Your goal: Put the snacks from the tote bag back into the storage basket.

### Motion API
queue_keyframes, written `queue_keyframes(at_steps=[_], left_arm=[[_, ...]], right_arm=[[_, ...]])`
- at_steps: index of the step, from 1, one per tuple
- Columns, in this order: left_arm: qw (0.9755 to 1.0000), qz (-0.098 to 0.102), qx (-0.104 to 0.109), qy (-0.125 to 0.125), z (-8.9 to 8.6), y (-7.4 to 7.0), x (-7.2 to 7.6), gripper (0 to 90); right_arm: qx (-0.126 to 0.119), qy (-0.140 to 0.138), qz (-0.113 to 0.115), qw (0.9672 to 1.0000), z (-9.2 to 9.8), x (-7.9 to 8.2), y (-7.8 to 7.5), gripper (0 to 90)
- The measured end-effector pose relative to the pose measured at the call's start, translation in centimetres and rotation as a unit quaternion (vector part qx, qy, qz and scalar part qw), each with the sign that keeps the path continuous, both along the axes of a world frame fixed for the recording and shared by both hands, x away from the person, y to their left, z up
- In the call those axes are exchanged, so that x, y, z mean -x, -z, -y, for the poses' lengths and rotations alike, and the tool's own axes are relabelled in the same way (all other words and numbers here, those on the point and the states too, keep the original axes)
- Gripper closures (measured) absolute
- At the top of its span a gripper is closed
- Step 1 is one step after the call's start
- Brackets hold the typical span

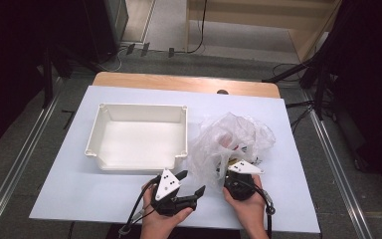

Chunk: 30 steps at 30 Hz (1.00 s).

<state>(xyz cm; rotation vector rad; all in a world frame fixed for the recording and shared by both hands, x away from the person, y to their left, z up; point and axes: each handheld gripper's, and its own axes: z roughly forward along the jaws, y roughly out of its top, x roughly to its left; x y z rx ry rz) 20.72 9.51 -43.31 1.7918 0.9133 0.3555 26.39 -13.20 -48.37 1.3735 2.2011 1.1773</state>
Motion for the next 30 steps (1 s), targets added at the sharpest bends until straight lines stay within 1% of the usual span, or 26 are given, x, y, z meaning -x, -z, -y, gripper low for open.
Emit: queue_keyframes(at_steps=[2,3,4,5,6,7,8,9,10,11,12,13,14,15,16,17,18,19,20,22,23,24,27,28,29,30], left_arm=[[0.9997,0.01,0.018,0.009,0.1,-1.0,0.3,16.9],[0.9993,0.019,0.029,0.016,0.4,-1.8,0.5,14.7],[0.9993,0.019,0.029,0.016,0.4,-1.8,0.5,14.2],[0.9984,0.031,0.038,0.027,1.1,-2.5,0.6,13.6],[0.9984,0.031,0.038,0.027,1.1,-2.5,0.6,13.5],[0.9981,0.039,0.034,0.033,1.9,-2.8,0.7,13.5],[0.9984,0.043,0.02,0.03,2.8,-3.0,0.5,13.5],[0.9984,0.043,0.02,0.03,2.8,-3.0,0.5,13.8],[0.9988,0.039,0.011,0.025,3.3,-2.9,0.2,14.5],[0.9993,0.03,0.004,0.019,3.7,-2.6,-0.3,14.5],[0.9999,0.007,-0.012,0.002,4.1,-1.9,-1.4,24.4],[0.9998,-0.004,-0.017,-0.004,4.1,-1.5,-1.9,30.2],[0.9998,-0.004,-0.017,-0.004,4.1,-1.5,-1.9,37.4],[0.9996,-0.012,-0.022,-0.012,4.1,-1.2,-2.3,44.7],[0.9989,-0.019,-0.036,-0.024,4.0,-0.6,-3.0,52.1],[0.9986,-0.025,-0.039,-0.023,3.8,-0.4,-3.3,60.0],[0.9984,-0.034,-0.038,-0.023,3.6,-0.2,-3.7,66.9],[0.9984,-0.034,-0.038,-0.023,3.6,-0.2,-3.7,72.2],[0.9981,-0.042,-0.038,-0.025,3.3,0.2,-4.1,79.6],[0.9977,-0.043,-0.046,-0.027,3.1,0.5,-4.3,86.8],[0.9977,-0.042,-0.046,-0.029,3.1,0.7,-4.3,88.9],[0.9974,-0.042,-0.051,-0.03,3.1,0.8,-4.3,90.0],[0.9973,-0.042,-0.054,-0.027,3.2,1.4,-4.2,90.0],[0.9973,-0.042,-0.054,-0.027,3.2,1.4,-4.2,90.0],[0.9974,-0.044,-0.053,-0.024,3.2,1.7,-4.1,90.0],[0.9973,-0.045,-0.054,-0.024,3.2,2.0,-4.2,90.0]], right_arm=[[0.005,0.005,-0.006,1.0,-0.1,-0.1,0.3,87.8],[0.005,0.007,-0.006,0.9999,-0.2,0.0,0.2,87.8],[0.005,0.007,-0.006,0.9999,-0.2,0.0,0.2,87.8],[0.005,0.011,-0.006,0.9999,-0.3,0.0,0.3,87.8],[0.005,0.011,-0.006,0.9999,-0.3,0.0,0.3,87.8],[0.003,0.014,-0.007,0.9999,-0.3,0.0,0.3,87.8],[0.004,0.016,-0.006,0.9998,-0.4,0.0,0.3,87.8],[0.003,0.015,-0.005,0.9999,-0.3,0.0,0.3,87.8],[-0.001,0.015,-0.006,0.9999,-0.3,0.0,0.3,87.6],[-0.001,0.015,-0.006,0.9999,-0.3,0.0,0.3,87.6],[-0.015,0.013,-0.014,0.9997,0.0,0.0,0.4,86.3],[-0.018,0.012,-0.015,0.9997,0.2,0.0,0.4,85.6],[-0.024,0.01,-0.014,0.9996,0.3,0.1,0.4,85.0],[-0.028,0.007,-0.011,0.9995,0.5,0.2,0.3,84.1],[-0.033,0.004,-0.007,0.9994,0.6,0.4,0.2,82.7],[-0.034,0.002,-0.003,0.9994,0.7,0.6,0.0,81.2],[-0.029,0.0,0.006,0.9996,0.9,0.8,-0.2,80.1],[-0.029,0.0,0.006,0.9996,0.9,0.8,-0.2,80.1],[-0.034,-0.004,0.023,0.9992,1.4,1.4,-1.0,77.2],[-0.04,-0.004,0.038,0.9985,2.0,1.8,-1.8,76.3],[-0.043,-0.002,0.048,0.9979,2.4,2.1,-2.3,75.9],[-0.048,-0.001,0.056,0.9973,2.8,2.3,-2.8,75.6],[-0.059,0.01,0.087,0.9944,3.9,2.8,-4.3,74.6],[-0.054,0.016,0.098,0.9936,4.3,3.0,-4.9,74.2],[-0.054,0.016,0.098,0.9936,4.3,3.0,-4.9,74.2],[-0.034,0.024,0.128,0.9909,4.8,3.2,-6.1,72.1]])
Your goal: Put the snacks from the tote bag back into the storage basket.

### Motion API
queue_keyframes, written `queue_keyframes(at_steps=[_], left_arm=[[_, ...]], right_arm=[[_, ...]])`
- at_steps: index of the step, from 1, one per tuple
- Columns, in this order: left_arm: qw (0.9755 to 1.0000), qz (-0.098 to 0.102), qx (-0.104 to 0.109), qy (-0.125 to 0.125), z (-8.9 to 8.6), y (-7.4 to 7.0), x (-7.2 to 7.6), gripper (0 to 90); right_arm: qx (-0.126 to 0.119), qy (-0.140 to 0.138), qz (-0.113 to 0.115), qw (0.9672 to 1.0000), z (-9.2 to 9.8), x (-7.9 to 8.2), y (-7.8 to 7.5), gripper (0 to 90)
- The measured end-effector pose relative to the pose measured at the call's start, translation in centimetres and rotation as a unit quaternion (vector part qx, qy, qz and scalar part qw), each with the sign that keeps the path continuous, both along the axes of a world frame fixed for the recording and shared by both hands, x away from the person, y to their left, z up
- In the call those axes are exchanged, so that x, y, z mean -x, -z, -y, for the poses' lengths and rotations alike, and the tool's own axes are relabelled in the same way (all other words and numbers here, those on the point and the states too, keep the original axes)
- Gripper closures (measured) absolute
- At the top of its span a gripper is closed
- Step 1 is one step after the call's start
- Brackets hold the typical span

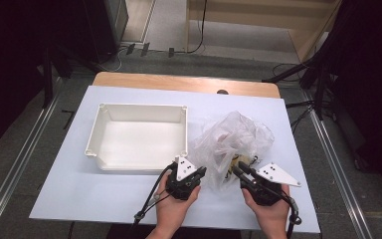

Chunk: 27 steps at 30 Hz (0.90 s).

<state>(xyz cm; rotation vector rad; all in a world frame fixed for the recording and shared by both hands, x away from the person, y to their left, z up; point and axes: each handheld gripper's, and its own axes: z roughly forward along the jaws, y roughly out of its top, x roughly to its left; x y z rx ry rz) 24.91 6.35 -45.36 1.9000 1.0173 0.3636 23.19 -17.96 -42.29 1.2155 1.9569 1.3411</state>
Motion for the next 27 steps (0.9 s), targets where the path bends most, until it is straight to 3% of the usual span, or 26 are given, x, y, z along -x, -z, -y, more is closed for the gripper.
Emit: queue_keyframes(at_steps=[5,6,9,11,14,15,16,17,18,19,22,23,24,26,27], left_arm=[[1.0,0.001,0.003,-0.003,-0.3,0.4,-0.1,90.0],[1.0,0.005,0.006,-0.003,-0.4,0.5,0.0,90.0],[0.9999,0.014,0.005,-0.001,-0.3,0.4,0.3,90.0],[0.9999,0.015,0.004,0.004,-0.3,0.5,0.5,90.0],[0.9999,0.007,-0.004,0.007,-0.3,1.0,0.6,90.0],[0.9999,0.003,-0.008,0.01,-0.4,1.2,0.6,90.0],[0.9998,-0.002,-0.017,0.009,-0.5,1.5,0.7,90.0],[0.9997,-0.005,-0.022,0.008,-0.6,1.6,0.7,90.0],[0.9997,-0.005,-0.022,0.008,-0.6,1.6,0.7,90.0],[0.9995,-0.011,-0.03,0.007,-0.8,1.9,0.6,90.0],[0.9993,-0.013,-0.034,0.007,-0.8,1.9,0.6,90.0],[0.9992,-0.011,-0.039,0.004,-0.8,1.9,0.7,90.0],[0.999,-0.014,-0.042,0.005,-0.9,2.0,0.7,90.0],[0.9989,-0.016,-0.043,0.004,-1.0,2.0,0.7,90.0],[0.9989,-0.018,-0.044,0.004,-1.1,2.1,0.7,90.0]], right_arm=[[-0.007,0.024,0.026,0.9993,1.1,-0.4,-1.5,61.1],[-0.024,0.034,0.032,0.9986,1.9,-1.1,-1.8,49.5],[-0.032,0.036,0.024,0.9986,2.3,-1.9,-1.7,42.9],[-0.051,0.035,-0.001,0.9981,2.5,-3.6,-1.1,38.0],[-0.036,0.028,-0.016,0.9988,2.1,-4.6,-0.3,44.8],[-0.022,0.027,-0.023,0.9991,1.9,-5.1,0.1,51.3],[0.014,0.035,-0.036,0.9986,1.4,-6.1,0.8,72.5],[0.017,0.041,-0.038,0.9983,1.5,-6.4,0.9,78.2],[0.017,0.041,-0.038,0.9983,1.5,-6.4,0.9,78.2],[-0.002,0.06,-0.049,0.997,2.0,-7.7,0.9,87.9],[-0.003,0.083,-0.058,0.9949,2.6,-9.0,1.0,89.6],[-0.003,0.093,-0.065,0.9935,2.8,-9.7,1.1,90.0],[0.002,0.124,-0.078,0.9892,3.5,-11.2,1.6,90.0],[0.006,0.132,-0.084,0.9876,3.7,-11.7,1.9,90.0],[0.028,0.162,-0.111,0.9802,4.5,-13.0,3.0,90.0]])
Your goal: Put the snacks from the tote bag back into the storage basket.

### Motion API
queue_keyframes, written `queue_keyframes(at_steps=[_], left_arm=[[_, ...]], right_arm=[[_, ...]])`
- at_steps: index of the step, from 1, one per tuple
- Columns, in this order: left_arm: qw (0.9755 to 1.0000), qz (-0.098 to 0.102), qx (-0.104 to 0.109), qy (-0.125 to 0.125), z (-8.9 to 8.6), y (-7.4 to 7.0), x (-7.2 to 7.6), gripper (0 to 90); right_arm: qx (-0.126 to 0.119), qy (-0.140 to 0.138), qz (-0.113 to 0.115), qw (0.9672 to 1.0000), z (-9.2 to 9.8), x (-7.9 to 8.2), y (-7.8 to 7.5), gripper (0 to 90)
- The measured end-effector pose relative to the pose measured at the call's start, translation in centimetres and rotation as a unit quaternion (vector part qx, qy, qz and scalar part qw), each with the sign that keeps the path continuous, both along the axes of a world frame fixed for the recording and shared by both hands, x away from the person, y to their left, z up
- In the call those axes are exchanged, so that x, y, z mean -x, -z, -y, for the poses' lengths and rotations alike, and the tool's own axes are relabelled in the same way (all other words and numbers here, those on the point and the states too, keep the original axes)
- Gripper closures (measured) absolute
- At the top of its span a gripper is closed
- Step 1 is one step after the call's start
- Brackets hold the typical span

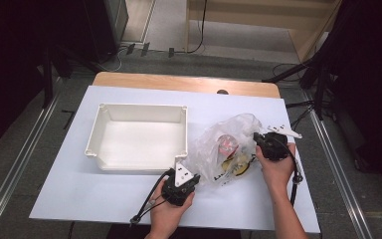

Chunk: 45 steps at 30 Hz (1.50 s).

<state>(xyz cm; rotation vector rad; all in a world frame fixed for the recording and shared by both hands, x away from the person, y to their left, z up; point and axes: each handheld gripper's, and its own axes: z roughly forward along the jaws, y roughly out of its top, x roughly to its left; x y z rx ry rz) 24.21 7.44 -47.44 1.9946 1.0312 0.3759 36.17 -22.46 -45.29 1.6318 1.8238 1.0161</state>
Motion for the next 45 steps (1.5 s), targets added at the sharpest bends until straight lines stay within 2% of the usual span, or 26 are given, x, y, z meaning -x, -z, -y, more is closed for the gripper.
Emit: queue_keyframes(at_steps=[1,2,4,5,7,8,9,10,11,14,15,19,21,22,23,26,27,28,31,32,34,35,38,42,44,45], left_arm=[[1.0,0.0,0.0,0.0,0.0,0.0,0.0,90.0],[1.0,-0.004,-0.001,-0.001,0.0,0.0,0.0,90.0],[1.0,-0.002,-0.001,0.001,0.0,0.1,0.0,90.0],[1.0,0.0,-0.002,0.0,0.1,0.1,0.1,90.0],[1.0,0.002,-0.003,0.0,0.1,0.1,0.1,90.0],[1.0,0.007,-0.005,0.0,0.0,0.1,0.2,90.0],[0.9999,0.009,-0.003,-0.002,0.0,0.1,0.3,90.0],[0.9999,0.011,-0.001,-0.002,0.0,0.1,0.3,90.0],[0.9999,0.011,-0.001,-0.002,0.0,0.1,0.3,90.0],[0.9999,0.006,0.009,-0.003,-0.1,0.1,0.2,90.0],[0.9999,0.005,0.011,-0.003,-0.2,0.1,0.1,90.0],[0.9998,-0.003,0.021,-0.001,-0.3,0.1,0.0,90.0],[0.9995,-0.008,0.03,-0.005,-0.4,0.2,-0.2,90.0],[0.9995,-0.008,0.03,-0.005,-0.4,0.2,-0.2,90.0],[0.9996,-0.007,0.027,-0.004,-0.4,0.2,-0.1,90.0],[0.9997,-0.001,0.023,-0.005,-0.3,0.2,0.0,90.0],[0.9997,-0.001,0.023,-0.005,-0.3,0.2,0.0,90.0],[0.9997,0.0,0.022,-0.005,-0.3,0.2,0.0,90.0],[0.9998,0.001,0.02,-0.005,-0.3,0.2,0.0,90.0],[0.9998,0.002,0.02,-0.005,-0.3,0.2,0.1,90.0],[0.9998,0.002,0.019,-0.005,-0.3,0.2,0.1,90.0],[0.9998,0.002,0.019,-0.005,-0.3,0.2,0.1,90.0],[0.9998,0.002,0.019,-0.006,-0.3,0.2,0.1,90.0],[0.9998,0.001,0.021,-0.005,-0.3,0.2,0.1,90.0],[0.9998,0.001,0.021,-0.005,-0.3,0.2,0.1,90.0],[0.9998,0.001,0.021,-0.004,-0.3,0.2,0.1,90.0]], right_arm=[[0.0,0.0,0.0,1.0,0.0,0.0,0.0,90.0],[0.005,0.01,-0.013,0.9999,0.3,-0.4,0.5,90.0],[0.014,0.024,-0.054,0.9981,1.2,-1.2,2.1,90.0],[-0.003,0.023,-0.06,0.9979,1.9,-1.2,2.9,89.4],[-0.01,0.02,-0.056,0.9982,2.0,-1.0,2.9,85.9],[-0.011,0.021,-0.048,0.9986,2.1,-0.8,2.7,78.4],[-0.009,0.02,-0.035,0.9992,2.1,-0.3,2.3,64.9],[-0.021,0.015,-0.003,0.9997,2.2,0.7,1.4,52.3],[-0.021,0.015,-0.003,0.9997,2.2,0.7,1.4,52.3],[-0.055,-0.007,0.035,0.9979,2.8,2.6,-0.4,42.7],[-0.062,-0.017,0.053,0.9965,3.1,3.9,-1.4,40.9],[-0.061,-0.021,0.076,0.995,3.7,5.4,-2.7,40.9],[-0.065,-0.025,0.099,0.9927,4.0,7.0,-4.3,40.9],[-0.065,-0.025,0.099,0.9927,4.0,7.0,-4.3,40.9],[-0.078,-0.031,0.116,0.9897,4.2,7.8,-5.4,41.0],[-0.085,-0.033,0.141,0.9858,4.3,8.6,-7.0,42.4],[-0.085,-0.033,0.141,0.9858,4.3,8.6,-7.0,42.4],[-0.089,-0.042,0.153,0.9834,4.1,9.0,-8.2,43.5],[-0.084,-0.046,0.161,0.9822,3.7,9.1,-8.9,45.2],[-0.082,-0.056,0.171,0.9802,3.1,9.1,-9.6,49.0],[-0.081,-0.061,0.175,0.9792,2.9,9.1,-9.7,51.1],[-0.085,-0.074,0.182,0.9768,2.0,9.0,-10.1,57.1],[-0.083,-0.093,0.183,0.9752,1.0,8.7,-10.1,62.7],[-0.085,-0.155,0.166,0.97,-1.4,7.4,-8.9,70.3],[-0.082,-0.163,0.159,0.9703,-1.9,7.0,-8.4,70.3],[-0.06,-0.17,0.141,0.9735,-2.6,6.1,-7.1,69.4]])
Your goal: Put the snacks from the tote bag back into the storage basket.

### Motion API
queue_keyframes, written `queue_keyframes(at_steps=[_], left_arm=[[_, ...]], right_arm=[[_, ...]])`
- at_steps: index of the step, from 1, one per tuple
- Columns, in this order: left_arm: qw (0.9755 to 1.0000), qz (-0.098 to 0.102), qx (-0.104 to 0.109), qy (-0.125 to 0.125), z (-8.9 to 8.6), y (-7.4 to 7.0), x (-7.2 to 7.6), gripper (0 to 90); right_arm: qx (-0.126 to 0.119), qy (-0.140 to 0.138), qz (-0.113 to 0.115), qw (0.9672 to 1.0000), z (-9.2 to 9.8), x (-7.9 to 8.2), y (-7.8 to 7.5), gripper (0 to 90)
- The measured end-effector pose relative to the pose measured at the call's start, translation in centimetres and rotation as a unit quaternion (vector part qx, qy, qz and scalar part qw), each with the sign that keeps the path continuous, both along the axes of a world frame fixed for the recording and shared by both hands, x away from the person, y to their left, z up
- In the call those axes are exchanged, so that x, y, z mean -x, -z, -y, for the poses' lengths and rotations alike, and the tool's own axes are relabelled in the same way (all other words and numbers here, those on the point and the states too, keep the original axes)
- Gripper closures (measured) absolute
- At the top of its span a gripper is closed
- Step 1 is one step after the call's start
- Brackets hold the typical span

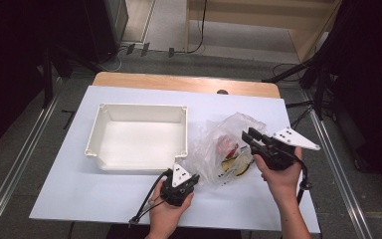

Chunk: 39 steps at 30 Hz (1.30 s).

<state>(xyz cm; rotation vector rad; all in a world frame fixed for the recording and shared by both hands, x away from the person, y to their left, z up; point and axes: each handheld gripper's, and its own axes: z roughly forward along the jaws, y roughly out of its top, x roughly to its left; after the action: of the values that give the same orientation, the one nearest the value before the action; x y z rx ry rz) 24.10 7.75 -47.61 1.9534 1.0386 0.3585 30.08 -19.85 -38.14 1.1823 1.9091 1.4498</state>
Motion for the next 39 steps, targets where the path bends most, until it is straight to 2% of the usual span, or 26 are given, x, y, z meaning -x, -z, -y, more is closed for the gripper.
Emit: queue_keyframes(at_steps=[1,2,5,7,10,15,18,21,25,27,31,32,35,37,39], left_arm=[[1.0,0.0,0.0,0.0,0.0,0.0,0.0,90.0],[1.0,0.0,-0.001,0.002,-0.1,0.0,0.0,90.0],[1.0,-0.003,0.002,-0.002,-0.1,0.0,-0.1,90.0],[1.0,-0.003,0.0,-0.001,-0.1,0.0,-0.1,90.0],[1.0,-0.002,0.001,0.0,-0.1,0.0,0.0,90.0],[1.0,-0.001,-0.001,0.001,-0.1,0.0,0.0,90.0],[1.0,0.0,-0.001,0.001,0.0,0.0,0.0,90.0],[1.0,0.0,-0.001,-0.002,0.0,0.0,0.0,90.0],[1.0,-0.001,0.0,-0.002,-0.1,0.0,0.0,90.0],[1.0,0.0,0.001,-0.003,-0.1,0.0,0.0,90.0],[1.0,0.001,0.002,-0.003,-0.1,0.0,0.0,90.0],[1.0,0.002,0.002,-0.002,-0.1,0.0,0.0,90.0],[1.0,0.002,0.003,-0.001,-0.1,0.0,0.0,90.0],[1.0,0.003,0.003,-0.001,-0.1,0.0,0.0,90.0],[1.0,0.002,0.003,0.0,-0.2,0.0,0.0,90.0]], right_arm=[[0.0,0.0,0.0,1.0,0.0,0.0,0.0,69.4],[0.014,0.002,-0.009,0.9999,-0.3,-0.6,1.1,67.4],[0.03,0.014,-0.026,0.9991,-0.2,-1.3,3.0,63.6],[0.034,0.019,-0.028,0.9989,-0.1,-1.5,3.5,62.4],[0.045,0.041,-0.055,0.9966,0.9,-2.0,5.3,60.3],[0.055,0.047,-0.068,0.9951,1.6,-2.3,6.5,56.3],[0.066,0.048,-0.084,0.9931,1.6,-2.5,7.4,53.7],[0.09,0.052,-0.083,0.9911,1.0,-2.6,7.9,53.6],[0.097,0.059,-0.077,0.9906,0.6,-2.8,8.1,53.5],[0.098,0.07,-0.078,0.9896,0.5,-3.2,8.2,56.5],[0.097,0.072,-0.076,0.9897,0.4,-3.4,8.3,65.1],[0.094,0.078,-0.072,0.9899,0.4,-3.4,8.2,71.6],[0.081,0.082,-0.07,0.9908,0.5,-3.5,7.9,81.4],[0.073,0.083,-0.071,0.9913,0.6,-3.5,7.9,84.4],[0.056,0.077,-0.075,0.9926,0.8,-3.6,7.6,90.0]])
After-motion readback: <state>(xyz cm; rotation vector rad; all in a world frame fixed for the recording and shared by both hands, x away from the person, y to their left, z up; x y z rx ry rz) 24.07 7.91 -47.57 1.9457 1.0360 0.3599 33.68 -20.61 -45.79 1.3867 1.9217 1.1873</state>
